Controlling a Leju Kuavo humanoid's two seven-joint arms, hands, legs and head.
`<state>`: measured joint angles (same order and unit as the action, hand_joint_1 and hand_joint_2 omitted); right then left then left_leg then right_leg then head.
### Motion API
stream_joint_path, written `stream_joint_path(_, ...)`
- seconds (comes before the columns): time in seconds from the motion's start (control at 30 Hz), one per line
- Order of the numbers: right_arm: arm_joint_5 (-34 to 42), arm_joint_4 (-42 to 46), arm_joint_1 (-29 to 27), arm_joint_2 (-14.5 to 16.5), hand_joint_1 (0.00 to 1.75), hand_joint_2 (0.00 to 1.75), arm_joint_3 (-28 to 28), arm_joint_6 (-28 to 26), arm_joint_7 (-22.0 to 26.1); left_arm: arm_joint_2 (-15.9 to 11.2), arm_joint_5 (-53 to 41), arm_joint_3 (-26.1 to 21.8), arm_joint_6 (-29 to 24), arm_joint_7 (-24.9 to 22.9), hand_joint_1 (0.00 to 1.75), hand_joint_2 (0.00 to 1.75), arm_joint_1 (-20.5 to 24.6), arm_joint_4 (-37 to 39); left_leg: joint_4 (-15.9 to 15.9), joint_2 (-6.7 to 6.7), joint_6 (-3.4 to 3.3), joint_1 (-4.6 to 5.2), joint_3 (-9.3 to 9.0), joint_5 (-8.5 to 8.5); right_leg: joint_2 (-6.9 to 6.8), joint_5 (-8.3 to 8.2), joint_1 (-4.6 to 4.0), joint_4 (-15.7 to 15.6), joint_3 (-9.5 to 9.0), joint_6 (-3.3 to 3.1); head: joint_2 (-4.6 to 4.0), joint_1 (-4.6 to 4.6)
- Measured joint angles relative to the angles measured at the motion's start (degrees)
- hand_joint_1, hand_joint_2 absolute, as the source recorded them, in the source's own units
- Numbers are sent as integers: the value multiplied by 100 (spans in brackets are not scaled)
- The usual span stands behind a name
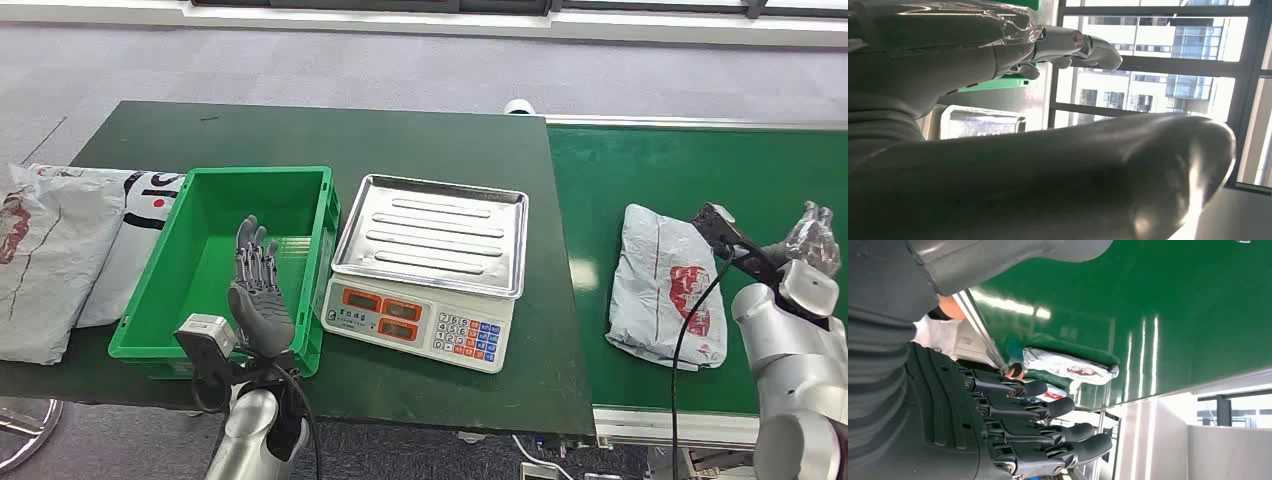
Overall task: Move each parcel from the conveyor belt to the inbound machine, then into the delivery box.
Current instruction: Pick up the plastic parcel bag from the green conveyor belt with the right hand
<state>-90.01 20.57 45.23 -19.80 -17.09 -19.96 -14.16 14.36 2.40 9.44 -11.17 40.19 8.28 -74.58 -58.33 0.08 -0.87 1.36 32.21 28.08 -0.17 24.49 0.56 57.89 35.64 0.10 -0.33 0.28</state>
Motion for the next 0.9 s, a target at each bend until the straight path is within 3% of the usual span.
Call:
stream_joint_path(0.57,8,-42,1,6,0,175,4,58,13,1,-11,0,-25,-8,0,0,3,16,1,0,0,0,1,0,0,0,0,0,0,0,1,-1)
stream_joint_path(0.63,95,-75,-67,137,0,175,4,553,42,9,-85,1,-233,-76,0,0,8,33,1,4,3,-10,-4,1,4,1,-10,-1,-6,-1,1,-1)
stream_joint_path(0.73,242,-155,-382,573,0,175,0,1597,-34,28,-191,8,-607,-178,0,0,35,104,1,28,16,-25,-25,14,30,1,-25,-4,-17,-3,2,0)
stream_joint_path(0.83,282,-263,-759,941,0,175,-2,1753,-35,44,-212,29,-721,-189,0,0,97,187,2,18,14,-15,-14,5,20,1,-15,-2,-2,-3,2,-1)
stream_joint_path(0.9,298,-301,-817,1031,0,175,-2,1771,29,48,-213,35,-784,-190,0,0,114,222,3,-5,14,-15,-4,-6,0,2,-15,-1,1,-3,2,-2)
